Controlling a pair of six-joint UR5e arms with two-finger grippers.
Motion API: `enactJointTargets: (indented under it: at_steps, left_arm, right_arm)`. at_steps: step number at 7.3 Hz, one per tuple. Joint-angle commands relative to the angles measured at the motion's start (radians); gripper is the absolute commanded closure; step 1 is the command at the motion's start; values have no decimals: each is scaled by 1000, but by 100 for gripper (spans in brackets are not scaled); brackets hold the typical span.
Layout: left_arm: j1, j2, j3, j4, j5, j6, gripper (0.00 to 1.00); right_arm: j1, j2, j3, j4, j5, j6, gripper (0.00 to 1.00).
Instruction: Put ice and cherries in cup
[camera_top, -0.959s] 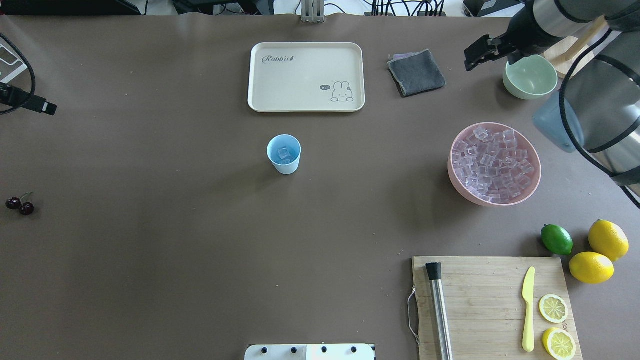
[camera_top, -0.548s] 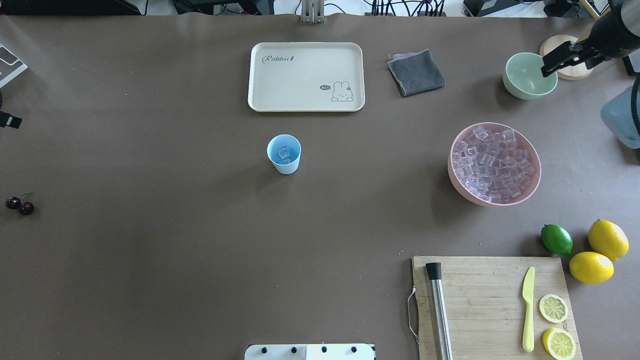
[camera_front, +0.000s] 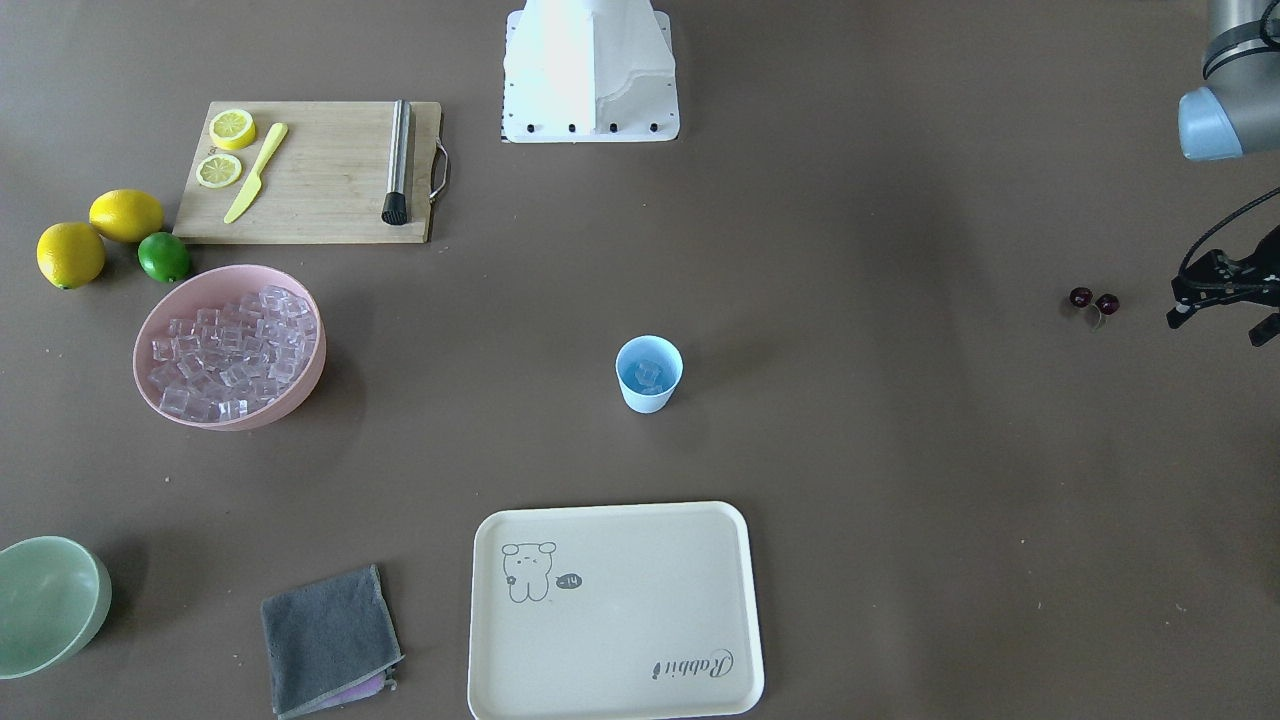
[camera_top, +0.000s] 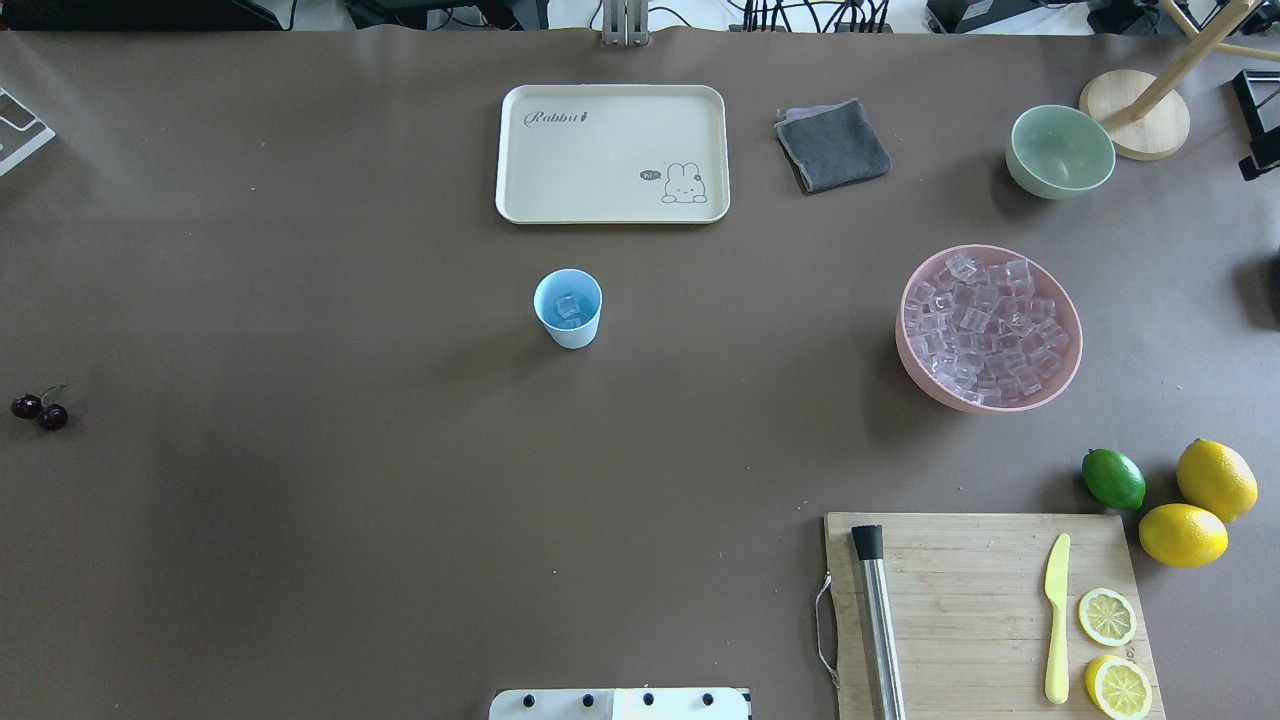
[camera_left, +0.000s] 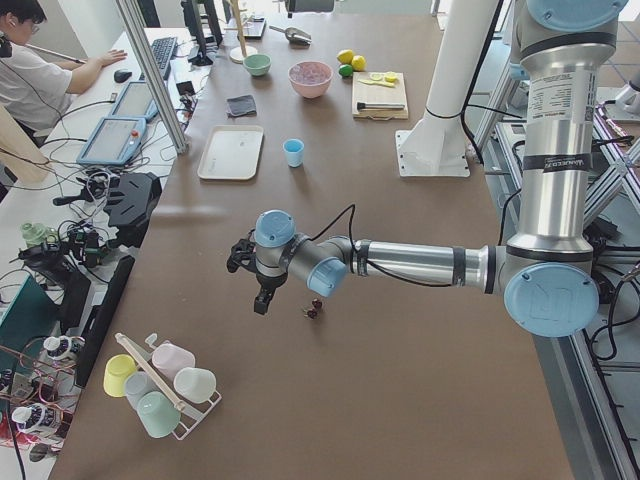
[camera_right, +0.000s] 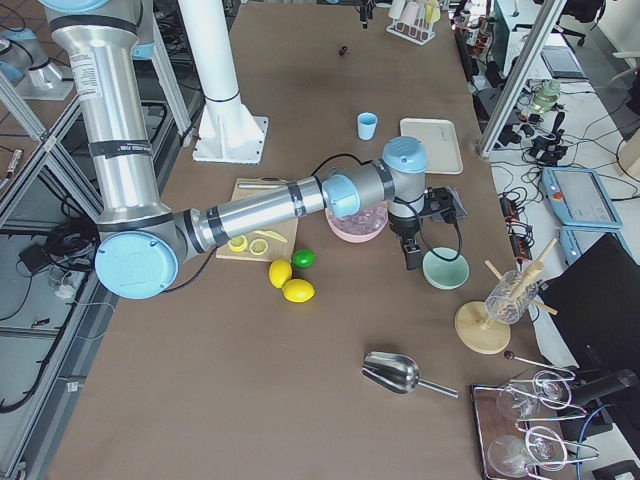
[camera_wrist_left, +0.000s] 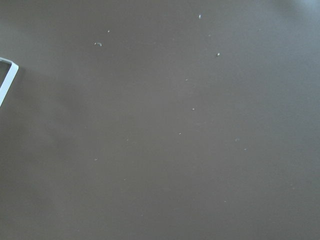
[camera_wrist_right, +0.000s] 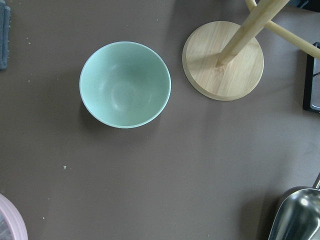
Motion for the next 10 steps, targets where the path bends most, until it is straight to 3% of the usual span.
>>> enactJointTargets:
  at_steps: [1,3,4,9,10]
  left_arm:
    - [12,9,29,-2,-11,-1,2]
    - [97,15,32,-37,-7,2,3]
    - [113,26,35,-53,-13,-1,7]
    - [177,91,41,-140,-56,-2,7]
    - [182,91,64,-146,-56,-3,13]
  right_arm:
    - [7,-8,-1,7,-5,-5,0]
    - [16,-25,8,12,-5,-9,0]
    - [16,-24,4,12,-7,-11,0]
    - [16,-30,-2,42,-82,-11,0]
    - [16,-36,-1,44,-82,-9,0]
